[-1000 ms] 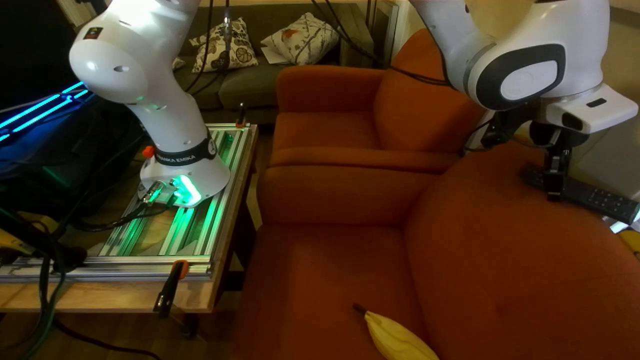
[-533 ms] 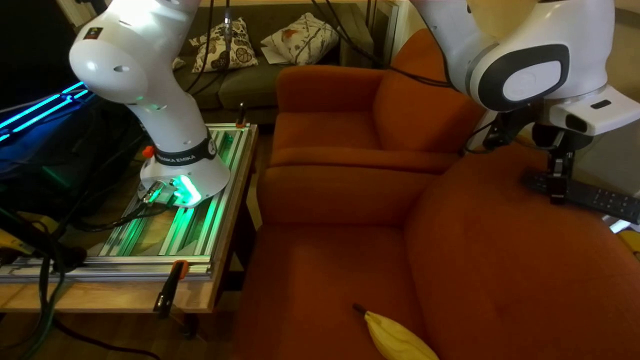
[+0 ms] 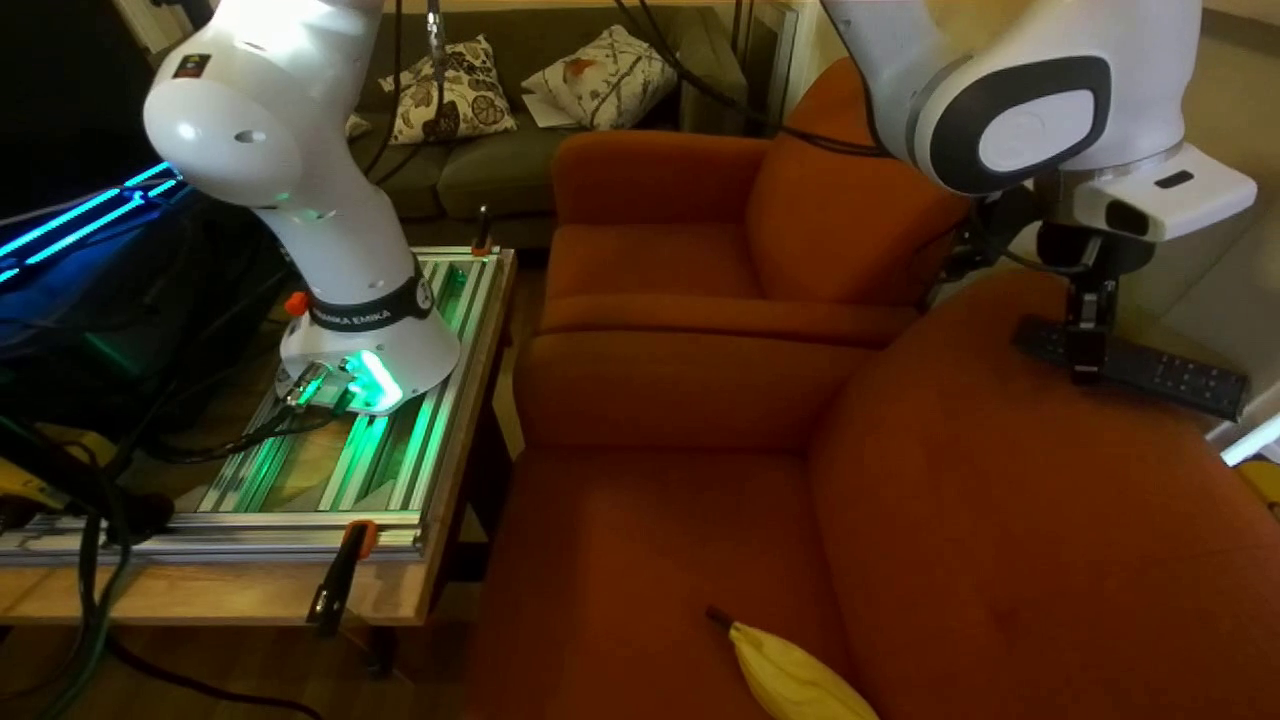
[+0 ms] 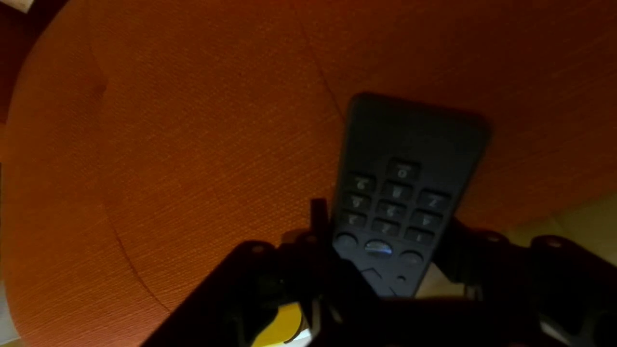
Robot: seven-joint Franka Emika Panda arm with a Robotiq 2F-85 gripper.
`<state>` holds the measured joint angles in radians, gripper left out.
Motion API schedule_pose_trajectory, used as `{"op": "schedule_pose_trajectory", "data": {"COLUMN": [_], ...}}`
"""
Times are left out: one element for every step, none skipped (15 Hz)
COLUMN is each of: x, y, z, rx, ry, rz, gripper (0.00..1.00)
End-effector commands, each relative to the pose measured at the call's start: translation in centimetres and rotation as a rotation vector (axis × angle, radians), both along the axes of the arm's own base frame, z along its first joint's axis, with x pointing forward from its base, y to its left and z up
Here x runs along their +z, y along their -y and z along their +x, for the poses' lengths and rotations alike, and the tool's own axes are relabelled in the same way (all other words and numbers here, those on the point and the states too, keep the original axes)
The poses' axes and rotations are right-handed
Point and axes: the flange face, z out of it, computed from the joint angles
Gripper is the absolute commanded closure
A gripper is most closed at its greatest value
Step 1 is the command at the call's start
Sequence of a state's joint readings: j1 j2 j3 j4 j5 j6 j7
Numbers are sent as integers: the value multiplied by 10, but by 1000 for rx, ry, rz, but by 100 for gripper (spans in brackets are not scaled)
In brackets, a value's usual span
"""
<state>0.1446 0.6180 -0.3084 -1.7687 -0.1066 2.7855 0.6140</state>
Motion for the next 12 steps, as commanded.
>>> {"op": "schedule_pose_trajectory", "data": {"x": [16, 16, 14, 13, 13, 11, 10, 8, 6, 3, 1, -1], "y": [-14, -18, -24, -28, -33, -36, -41, -47, -52, -55, -59, -63], "z": [-38, -45, -53, -60, -67, -74, -81, -89, -95, -102, -108, -114], "rx": [26, 29, 36, 41, 43, 46, 51, 60, 66, 70, 75, 82], "ry": [-24, -35, -46, -53, -63, -73, -82, -92, -101, -116, -127, -134], "rz": [7, 9, 13, 14, 16, 20, 22, 26, 26, 21, 19, 17], "gripper": [76, 76, 76, 76, 76, 76, 76, 76, 76, 76, 76, 76]}}
